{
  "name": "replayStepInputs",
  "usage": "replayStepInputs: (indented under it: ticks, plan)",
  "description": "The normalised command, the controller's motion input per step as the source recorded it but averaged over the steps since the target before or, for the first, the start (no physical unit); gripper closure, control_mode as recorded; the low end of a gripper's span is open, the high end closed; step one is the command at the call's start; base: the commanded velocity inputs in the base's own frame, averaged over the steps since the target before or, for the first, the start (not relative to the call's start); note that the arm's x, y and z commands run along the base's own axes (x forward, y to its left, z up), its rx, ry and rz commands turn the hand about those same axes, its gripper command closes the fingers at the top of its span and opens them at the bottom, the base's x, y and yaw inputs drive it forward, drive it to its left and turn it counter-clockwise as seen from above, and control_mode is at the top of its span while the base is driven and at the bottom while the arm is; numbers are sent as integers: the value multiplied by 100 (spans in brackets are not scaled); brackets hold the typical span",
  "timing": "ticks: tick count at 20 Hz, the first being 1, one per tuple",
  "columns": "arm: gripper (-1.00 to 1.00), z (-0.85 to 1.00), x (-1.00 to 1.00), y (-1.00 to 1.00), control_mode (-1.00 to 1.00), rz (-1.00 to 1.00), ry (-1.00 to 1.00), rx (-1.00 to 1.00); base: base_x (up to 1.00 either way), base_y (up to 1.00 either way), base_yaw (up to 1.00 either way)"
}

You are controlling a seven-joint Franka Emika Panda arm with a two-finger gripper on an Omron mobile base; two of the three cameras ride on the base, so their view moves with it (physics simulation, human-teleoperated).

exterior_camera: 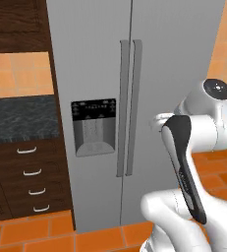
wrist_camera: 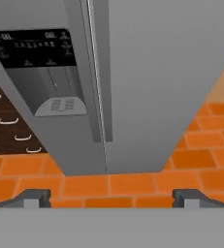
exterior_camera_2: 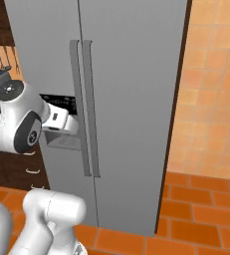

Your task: Take the strawberry from the fridge and place it on top of the pancake, located on the dining counter.

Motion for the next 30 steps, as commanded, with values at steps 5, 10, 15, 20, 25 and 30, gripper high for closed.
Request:
replayStepInputs:
  ticks: [5, 10, 15, 20, 25, 30]
  plan:
    - [-100, 0, 92, 12, -100, 0, -3, -2, 0, 0, 0]
    - [-100, -16, 57, 0, -100, 0, -12, -1, 0, 0, 0]
    - [-100, -12, 76, 0, -100, 0, -3, 0, 0, 0, 0]
    - [-100, -1, 73, 0, -100, 0, 2, 0, 0, 0, 0]
    - [-100, -1, 63, -3, -100, 0, 1, 0, 0, 0, 0]
    - [-100, -13, 65, -4, -100, 0, 0, 0, 0, 0, 0]
